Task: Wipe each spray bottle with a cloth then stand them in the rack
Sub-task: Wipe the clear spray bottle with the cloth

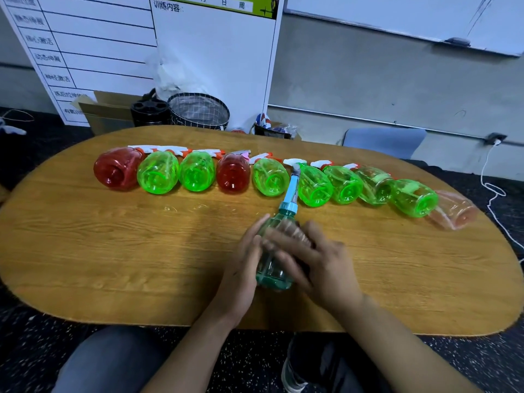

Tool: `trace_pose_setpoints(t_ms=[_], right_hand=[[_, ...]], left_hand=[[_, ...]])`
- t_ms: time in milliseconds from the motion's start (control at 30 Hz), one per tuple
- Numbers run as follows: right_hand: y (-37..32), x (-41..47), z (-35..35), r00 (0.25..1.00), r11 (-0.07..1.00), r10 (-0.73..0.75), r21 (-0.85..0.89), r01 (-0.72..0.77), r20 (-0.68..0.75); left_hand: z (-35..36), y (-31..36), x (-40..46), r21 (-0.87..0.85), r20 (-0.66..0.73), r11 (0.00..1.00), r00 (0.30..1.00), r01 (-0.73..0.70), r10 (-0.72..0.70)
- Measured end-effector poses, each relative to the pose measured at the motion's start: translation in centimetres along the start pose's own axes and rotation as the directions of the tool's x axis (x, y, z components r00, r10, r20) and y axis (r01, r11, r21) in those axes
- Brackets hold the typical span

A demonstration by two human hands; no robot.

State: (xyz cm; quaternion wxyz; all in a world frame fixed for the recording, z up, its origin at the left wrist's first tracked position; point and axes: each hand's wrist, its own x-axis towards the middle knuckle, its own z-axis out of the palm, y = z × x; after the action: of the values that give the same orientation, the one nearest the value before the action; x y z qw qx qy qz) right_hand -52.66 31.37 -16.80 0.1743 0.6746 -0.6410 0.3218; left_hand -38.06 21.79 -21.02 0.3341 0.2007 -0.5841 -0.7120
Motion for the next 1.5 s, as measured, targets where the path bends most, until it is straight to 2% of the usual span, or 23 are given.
trace_pose_setpoints(t_ms=[67,100,167,233,300,400,467,500,567,633,700,767,833,900,1000,1067,1133,1233,1400,1500], right_hand=[[0.3,1.4,0.2,0.979,0.979,0.202,0.04,-0.201,-0.029],[0.3,1.7,0.5,0.966,0.966,0.256,0.051,-0.254,-0.038],[-0.3,1.7,0.8,0.964,0.963,0.264,0.073,-0.261,-0.039],[-1.0,0.9,0.7,0.984,0.98,0.177,0.099,-0.175,-0.012],[-1.5,-0.4,0.5,1.0,0.998,0.009,0.07,-0.011,0.017],[-1.0,-1.4,0.3,0.975,0.977,-0.213,0.024,0.212,0.058],[-0.2,-0.9,-0.1,0.967,0.97,-0.24,-0.009,0.242,0.084],[0.1,-0.4,-0.2,0.979,0.982,-0.187,-0.016,0.189,0.083],[0.5,0.9,-0.1,0.999,1.0,0.024,0.003,-0.024,0.039],[0.5,1.9,0.3,0.98,0.979,0.198,0.043,-0.198,0.003],[0.1,1.9,0.7,0.971,0.97,0.237,0.067,-0.235,-0.015],[-0.9,0.9,0.7,0.987,0.984,0.158,0.086,-0.157,-0.015],[-1.7,-1.0,0.8,1.0,0.998,-0.018,0.068,0.017,0.014],[-1.7,-2.4,1.1,0.982,0.983,-0.183,0.033,0.181,0.049],[-0.7,-2.2,0.9,0.963,0.965,-0.262,-0.003,0.263,0.063],[-0.3,-1.1,0.8,0.983,0.983,-0.181,0.005,0.181,0.023],[0.0,0.2,0.9,0.999,0.998,0.023,0.058,-0.021,-0.026],[0.2,1.5,1.3,0.951,0.948,0.304,0.12,-0.296,-0.053],[-0.2,1.9,1.4,0.9,0.86,0.431,0.331,-0.389,-0.06],[0.0,2.6,0.8,0.85,0.787,0.514,0.459,-0.413,-0.117]], left_hand=[[0.0,-0.3,0.0,0.012,-0.018,1.0,1.0,-0.006,0.006],[0.0,-0.2,0.0,0.007,-0.036,1.0,0.999,-0.005,0.005],[0.0,-0.4,0.0,-0.005,-0.054,1.0,0.999,-0.001,0.001],[-0.2,-0.4,0.1,-0.011,-0.059,1.0,0.998,-0.001,0.0],[-0.2,-0.1,0.0,-0.03,-0.041,1.0,0.999,0.008,-0.01],[-0.2,0.2,-0.1,-0.055,-0.014,0.998,1.0,0.025,-0.026],[-0.1,0.2,0.1,-0.061,-0.013,0.998,1.0,0.023,-0.024],[0.0,0.1,0.1,-0.055,-0.025,0.998,0.999,0.02,-0.021],[0.1,-0.2,0.3,-0.007,-0.05,1.0,0.999,0.014,-0.015],[0.1,-0.2,0.1,0.001,-0.058,1.0,0.998,0.015,-0.015],[0.0,-0.2,0.0,-0.006,-0.048,1.0,0.999,0.01,-0.011],[-0.1,-0.3,0.0,-0.011,-0.045,1.0,0.999,0.002,-0.002],[-0.1,-0.1,0.0,-0.043,-0.049,0.999,0.998,0.024,-0.026],[-0.1,0.1,0.0,-0.081,-0.039,0.996,0.998,0.036,-0.04],[-0.1,0.3,0.1,-0.101,-0.031,0.994,0.998,0.047,-0.05],[0.0,0.4,0.1,-0.095,-0.034,0.994,0.997,0.061,-0.065],[0.1,0.5,0.0,-0.042,-0.046,0.998,0.998,0.044,-0.046],[0.1,0.6,-0.2,0.003,-0.035,1.0,0.999,0.026,-0.025],[-0.1,1.1,-0.3,0.001,0.024,0.999,0.998,0.05,-0.05],[-0.1,1.1,-0.1,-0.082,0.018,0.995,0.998,0.056,-0.054]])
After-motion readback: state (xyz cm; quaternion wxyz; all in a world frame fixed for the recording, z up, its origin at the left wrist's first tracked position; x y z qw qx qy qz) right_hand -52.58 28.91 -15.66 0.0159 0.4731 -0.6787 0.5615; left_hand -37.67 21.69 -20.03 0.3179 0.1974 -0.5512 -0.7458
